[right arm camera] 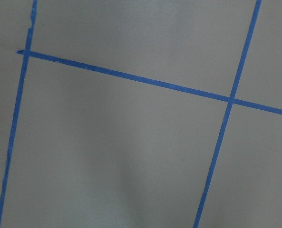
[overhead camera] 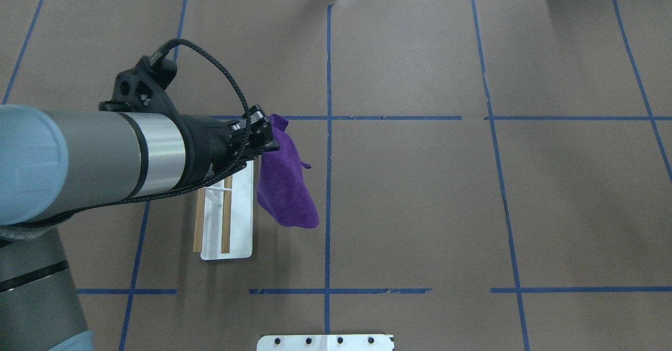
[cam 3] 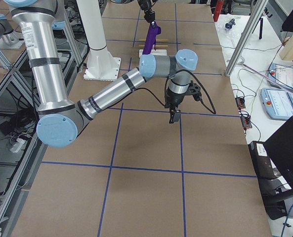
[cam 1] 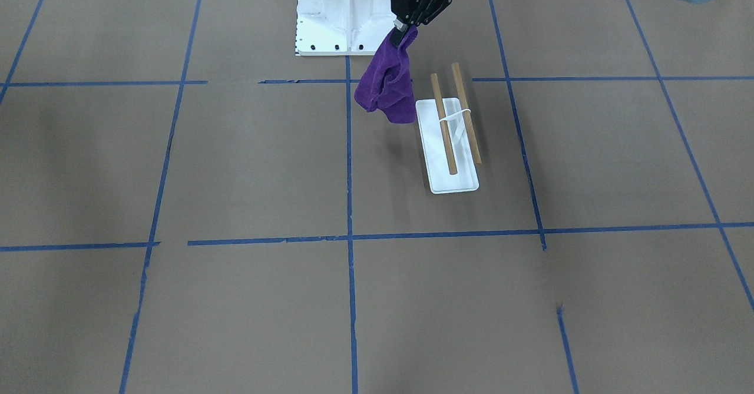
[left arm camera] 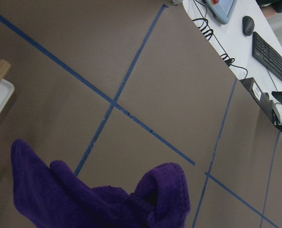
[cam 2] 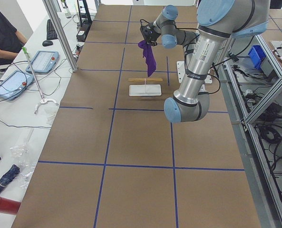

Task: Hang towel on rack

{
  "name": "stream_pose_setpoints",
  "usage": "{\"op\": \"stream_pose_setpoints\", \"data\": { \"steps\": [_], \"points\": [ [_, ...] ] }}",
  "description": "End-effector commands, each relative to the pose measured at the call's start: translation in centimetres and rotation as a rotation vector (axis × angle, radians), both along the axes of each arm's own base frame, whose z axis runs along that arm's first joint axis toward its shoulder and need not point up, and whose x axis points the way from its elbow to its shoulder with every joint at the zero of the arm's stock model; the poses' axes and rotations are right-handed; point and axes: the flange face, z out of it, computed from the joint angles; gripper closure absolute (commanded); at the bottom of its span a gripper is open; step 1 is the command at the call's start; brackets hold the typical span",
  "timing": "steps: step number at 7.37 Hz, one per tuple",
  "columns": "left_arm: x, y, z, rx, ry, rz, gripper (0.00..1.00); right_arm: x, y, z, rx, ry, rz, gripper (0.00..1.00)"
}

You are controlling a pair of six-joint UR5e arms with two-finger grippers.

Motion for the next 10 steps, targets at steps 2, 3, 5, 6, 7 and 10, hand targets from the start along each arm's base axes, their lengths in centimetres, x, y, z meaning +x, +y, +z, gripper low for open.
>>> {"op": "stream_pose_setpoints", "data": {
  "steps": [2, 3, 5, 6, 7, 10],
  "points": [
    [-0.5, -0.3, 4.1, -0.186, -0.136, -0.046, 1.00, 0.1, -0.8, 1.6, -0.015, -0.004, 0.047, 0.00],
    [-1.5, -1.3, 6.3, -0.229, -0.176, -0.087, 1.00, 0.0, -1.3, 1.9, 0.013, -0.009, 0.048, 0.00],
    [-5.2, -4.2, 10.5, -0.280, -0.248, -0.186, 1.00, 0.0, -1.2, 2.7, 0.024, -0.011, 0.048, 0.00],
    [-6.0, -4.8, 12.4, -0.301, -0.283, -0.207, 1.00, 0.1, -1.1, 2.8, 0.022, -0.012, 0.048, 0.00],
    [-5.3, -5.3, 13.6, -0.318, -0.312, -0.207, 1.00, -0.1, -1.1, 2.6, 0.020, -0.033, 0.047, 0.00],
    [-3.1, -5.9, 15.1, -0.335, -0.348, -0.190, 1.00, -0.2, -0.9, 2.8, 0.013, -0.046, 0.046, 0.00]
  ]
}}
